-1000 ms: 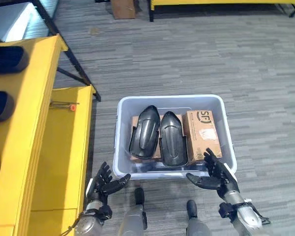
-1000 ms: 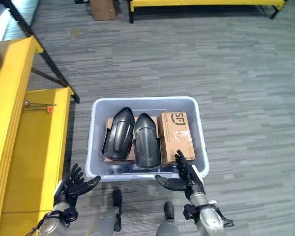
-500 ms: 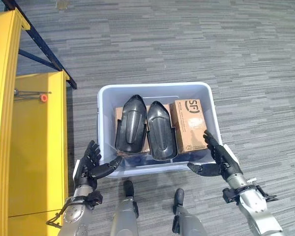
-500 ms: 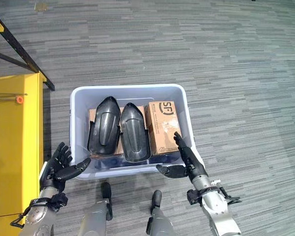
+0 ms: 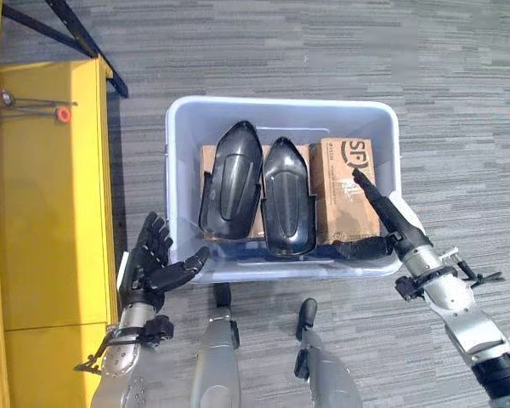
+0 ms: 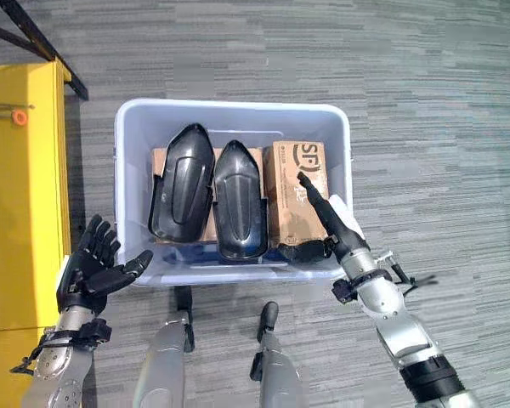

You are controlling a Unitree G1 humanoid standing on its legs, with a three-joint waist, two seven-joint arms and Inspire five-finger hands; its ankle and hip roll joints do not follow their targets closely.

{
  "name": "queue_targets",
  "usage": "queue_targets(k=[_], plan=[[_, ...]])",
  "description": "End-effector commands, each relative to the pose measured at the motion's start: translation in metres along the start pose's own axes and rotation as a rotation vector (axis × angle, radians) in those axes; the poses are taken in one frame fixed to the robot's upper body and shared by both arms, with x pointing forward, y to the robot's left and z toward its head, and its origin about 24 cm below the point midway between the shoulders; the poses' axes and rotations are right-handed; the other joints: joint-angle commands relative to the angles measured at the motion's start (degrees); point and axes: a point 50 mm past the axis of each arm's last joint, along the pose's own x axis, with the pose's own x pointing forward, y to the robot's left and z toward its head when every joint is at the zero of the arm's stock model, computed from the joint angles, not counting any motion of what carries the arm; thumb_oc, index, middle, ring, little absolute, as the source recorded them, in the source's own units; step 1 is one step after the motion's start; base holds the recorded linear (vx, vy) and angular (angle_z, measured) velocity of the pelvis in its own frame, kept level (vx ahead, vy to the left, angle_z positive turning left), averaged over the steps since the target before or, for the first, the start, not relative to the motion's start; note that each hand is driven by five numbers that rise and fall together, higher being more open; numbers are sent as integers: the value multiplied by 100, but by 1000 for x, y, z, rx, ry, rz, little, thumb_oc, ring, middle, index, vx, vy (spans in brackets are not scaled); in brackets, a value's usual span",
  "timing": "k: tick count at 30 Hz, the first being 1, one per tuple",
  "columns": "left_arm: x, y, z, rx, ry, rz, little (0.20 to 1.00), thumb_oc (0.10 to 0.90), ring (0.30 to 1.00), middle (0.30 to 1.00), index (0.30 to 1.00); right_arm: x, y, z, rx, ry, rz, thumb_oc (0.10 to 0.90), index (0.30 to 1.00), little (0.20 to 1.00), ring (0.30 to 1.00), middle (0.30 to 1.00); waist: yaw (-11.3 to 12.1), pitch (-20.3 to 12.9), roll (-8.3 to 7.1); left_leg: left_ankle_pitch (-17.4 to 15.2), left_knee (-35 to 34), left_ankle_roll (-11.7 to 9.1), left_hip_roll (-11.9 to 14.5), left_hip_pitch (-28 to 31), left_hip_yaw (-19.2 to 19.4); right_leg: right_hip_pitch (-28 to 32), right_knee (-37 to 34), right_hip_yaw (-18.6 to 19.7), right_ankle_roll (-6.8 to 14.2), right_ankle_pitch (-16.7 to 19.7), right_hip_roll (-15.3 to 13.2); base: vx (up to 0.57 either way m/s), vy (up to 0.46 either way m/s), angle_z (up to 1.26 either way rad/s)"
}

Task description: Move parts from the plastic box to the shelf.

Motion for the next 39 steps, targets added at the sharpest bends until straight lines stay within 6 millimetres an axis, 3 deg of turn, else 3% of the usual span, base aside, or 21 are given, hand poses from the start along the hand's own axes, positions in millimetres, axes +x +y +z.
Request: queue_targets(k=[1, 11, 24, 36, 39], plan=[[4, -19, -24, -4, 126, -71, 1000, 900, 1000, 1000, 1000, 17, -24, 45, -120, -225, -65, 900, 1000, 1000, 1000, 1000, -149, -21, -18, 233, -68, -238, 523, -64, -278, -60, 975, 137, 174, -804, -166, -65, -17, -2], [19, -30, -13, -27, 61, -63, 1000, 900, 1000, 1000, 1000, 39, -25, 76, -294, -342, -47, 900, 1000, 1000, 1000, 1000, -86, 329, -35, 3, 494, -183, 591, -551, -423, -656, 1555, 245, 66, -935, -26, -61, -12, -8], [24, -35, -9, -22, 40, -62, 1000, 900, 1000, 1000, 1000, 42, -8, 80, -299, -359, 22, 900, 1000, 1000, 1000, 1000, -107, 329, -108, -209, 893, -102, 578, -982, -571, -1098, 1935, 286, -16, -1042, 42, -10, -1, 0], [26, -37, -4, -10, 27, -82, 1000, 900, 1000, 1000, 1000, 66, -19, 92, -322, -340, 91, 900, 1000, 1000, 1000, 1000, -3, 329, -88, -166, 877, -102, 493, -1198, -649, -1249, 1953, 198, -33, -1056, 27, 2, -2, 0], [27, -37, -1, 6, 19, -100, 1000, 900, 1000, 1000, 1000, 77, -30, 96, -313, -313, 110, 900, 1000, 1000, 1000, 1000, 47, 329, -88, -139, 861, -103, 472, -1278, -678, -1289, 1945, 179, -37, -1058, 28, 49, -14, 4]])
